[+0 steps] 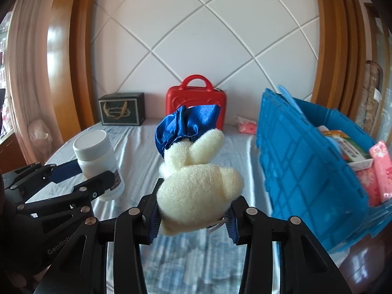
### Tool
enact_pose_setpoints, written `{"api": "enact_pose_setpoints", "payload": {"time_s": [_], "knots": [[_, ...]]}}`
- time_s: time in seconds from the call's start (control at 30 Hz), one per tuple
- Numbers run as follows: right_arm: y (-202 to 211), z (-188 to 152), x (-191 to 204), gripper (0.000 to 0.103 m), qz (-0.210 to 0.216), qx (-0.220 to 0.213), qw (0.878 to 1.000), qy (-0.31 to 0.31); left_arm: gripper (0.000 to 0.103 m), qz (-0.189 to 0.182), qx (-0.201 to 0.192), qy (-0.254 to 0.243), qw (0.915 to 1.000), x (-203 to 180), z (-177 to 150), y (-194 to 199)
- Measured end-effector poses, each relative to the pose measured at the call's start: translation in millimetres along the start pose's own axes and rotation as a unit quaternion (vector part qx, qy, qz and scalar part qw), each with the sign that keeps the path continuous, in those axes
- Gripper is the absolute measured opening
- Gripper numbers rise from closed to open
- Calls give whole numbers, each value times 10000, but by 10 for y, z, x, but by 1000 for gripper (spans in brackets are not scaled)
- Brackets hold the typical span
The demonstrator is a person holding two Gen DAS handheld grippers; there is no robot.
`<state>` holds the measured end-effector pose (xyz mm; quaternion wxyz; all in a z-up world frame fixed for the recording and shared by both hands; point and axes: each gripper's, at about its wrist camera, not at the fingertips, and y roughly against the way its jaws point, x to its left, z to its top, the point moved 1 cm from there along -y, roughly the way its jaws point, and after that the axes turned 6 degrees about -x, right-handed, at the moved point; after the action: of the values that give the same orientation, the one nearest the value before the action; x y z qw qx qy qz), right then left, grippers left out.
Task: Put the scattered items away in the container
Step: 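Lift the pill bottle and bunny and carry both over the blue crate, then open the left tool dropping the bottle while the right tool releases the bunny into the crate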
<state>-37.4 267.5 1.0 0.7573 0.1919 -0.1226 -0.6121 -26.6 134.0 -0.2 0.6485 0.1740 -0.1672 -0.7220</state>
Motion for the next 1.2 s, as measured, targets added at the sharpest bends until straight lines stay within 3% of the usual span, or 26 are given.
{"api": "enact_pose_setpoints", "payload": {"time_s": [0.17,0.37,0.8,1.0,1.2], "knots": [[101,21,-491,42,34,-112,9998,157,44,107,-80,56,9999,-507,77,-60],[150,88,-844,42,-28,-191,9998,99,44,136,-170,0,9998,-816,247,-55],[450,491,-1546,42,-649,-628,9955,-283,44,-471,-692,-430,9956,-1457,924,-41],[623,656,-2181,42,-1100,-694,9912,-237,44,-733,-862,-628,9916,-2081,1302,-31],[585,658,-3114,42,-1309,-536,9897,-210,44,-829,-885,-614,9907,-2957,1580,-248]]}}
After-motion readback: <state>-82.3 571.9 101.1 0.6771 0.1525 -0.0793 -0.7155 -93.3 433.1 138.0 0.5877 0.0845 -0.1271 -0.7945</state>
